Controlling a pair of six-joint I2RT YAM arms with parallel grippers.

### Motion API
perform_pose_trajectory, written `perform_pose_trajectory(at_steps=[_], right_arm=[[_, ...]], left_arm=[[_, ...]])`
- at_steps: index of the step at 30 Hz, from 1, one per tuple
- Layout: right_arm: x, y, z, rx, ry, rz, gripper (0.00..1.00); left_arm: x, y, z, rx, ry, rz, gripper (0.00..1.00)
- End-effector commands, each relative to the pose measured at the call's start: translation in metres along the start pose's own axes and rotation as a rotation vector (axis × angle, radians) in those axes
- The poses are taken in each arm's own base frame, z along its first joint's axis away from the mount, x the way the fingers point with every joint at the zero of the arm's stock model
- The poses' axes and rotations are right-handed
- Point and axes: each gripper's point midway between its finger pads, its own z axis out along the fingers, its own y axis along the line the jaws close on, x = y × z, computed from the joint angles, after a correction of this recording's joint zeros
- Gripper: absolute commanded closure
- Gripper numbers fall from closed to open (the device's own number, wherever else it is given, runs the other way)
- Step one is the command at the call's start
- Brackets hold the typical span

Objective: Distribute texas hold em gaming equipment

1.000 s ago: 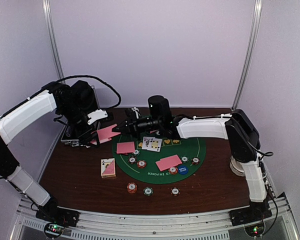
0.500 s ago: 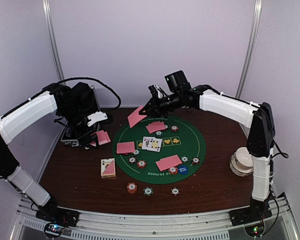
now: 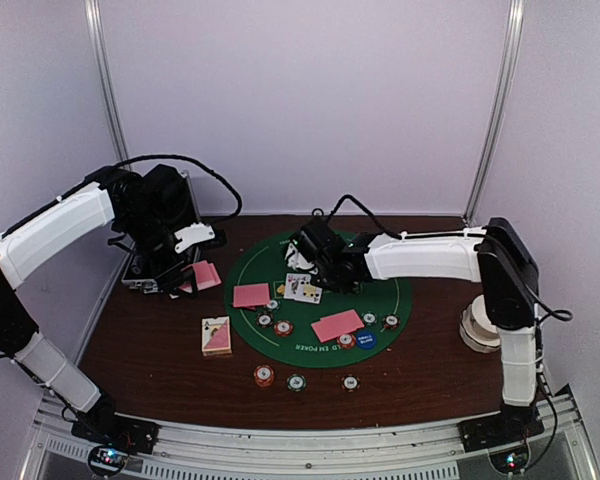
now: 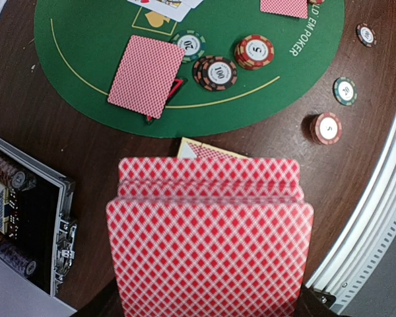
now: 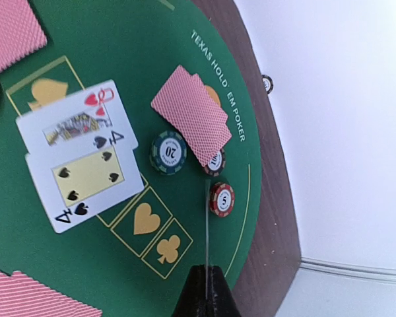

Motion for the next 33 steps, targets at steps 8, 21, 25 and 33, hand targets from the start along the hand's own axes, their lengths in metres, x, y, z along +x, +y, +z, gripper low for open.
perform_pose_trajectory(at_steps=[8,21,25,33], right_arm=[[0.017,0.011,0.043,0.132,0.077,-0.21,1.0],[0.017,0.062,0.03,-0.039,0.04,-0.232,0.82],[0.007,0.059,0.015,-0.088,0.001,-0.182,0.69],[-0.032,0.013,-0.034,-0.097,-0.149,0.08,0.14]], left_arm=[[-0.002,0.0,-0.006,-0.011,-0.023,0.007,1.0],[-0.003,0.0,-0.007,-0.01,-0.026,0.007,1.0],[-0.003,0.0,-0.008,-0.01,-0.028,0.008,1.0],[-0.007,-0.001,-0.012,-0.005,-0.036,0.007,1.0]])
